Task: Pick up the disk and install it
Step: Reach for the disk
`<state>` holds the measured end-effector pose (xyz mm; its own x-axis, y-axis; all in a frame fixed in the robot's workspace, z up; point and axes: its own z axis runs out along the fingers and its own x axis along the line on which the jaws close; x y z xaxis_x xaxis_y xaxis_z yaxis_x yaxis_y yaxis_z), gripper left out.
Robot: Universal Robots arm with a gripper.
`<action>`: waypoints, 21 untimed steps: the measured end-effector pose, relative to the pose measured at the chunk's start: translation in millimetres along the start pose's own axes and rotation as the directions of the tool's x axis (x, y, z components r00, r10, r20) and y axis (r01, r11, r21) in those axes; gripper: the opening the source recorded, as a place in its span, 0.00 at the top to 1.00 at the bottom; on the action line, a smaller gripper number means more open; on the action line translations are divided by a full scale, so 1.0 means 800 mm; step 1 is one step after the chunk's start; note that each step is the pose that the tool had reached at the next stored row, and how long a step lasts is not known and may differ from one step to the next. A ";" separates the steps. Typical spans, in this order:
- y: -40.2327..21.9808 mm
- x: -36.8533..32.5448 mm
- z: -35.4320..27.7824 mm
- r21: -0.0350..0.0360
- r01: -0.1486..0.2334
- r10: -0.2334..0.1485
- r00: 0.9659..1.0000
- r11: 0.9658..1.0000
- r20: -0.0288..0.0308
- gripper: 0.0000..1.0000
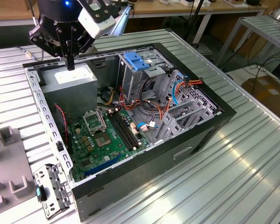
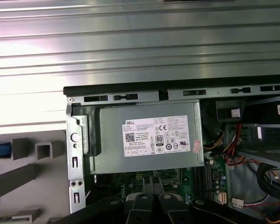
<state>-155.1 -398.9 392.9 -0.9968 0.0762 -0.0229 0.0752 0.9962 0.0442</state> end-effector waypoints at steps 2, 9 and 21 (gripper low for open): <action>-0.0001 0.0010 0.0000 0.000 0.000 0.000 1.000 1.000 0.000 0.89; -0.0004 0.0049 -0.0001 0.000 0.000 0.000 1.000 1.000 0.000 0.89; 0.0008 0.0308 -0.0005 0.000 0.000 0.000 1.000 1.000 0.000 0.89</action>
<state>-179.6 -396.3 392.8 -0.9968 0.0762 -0.0228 0.0751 0.9962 0.0442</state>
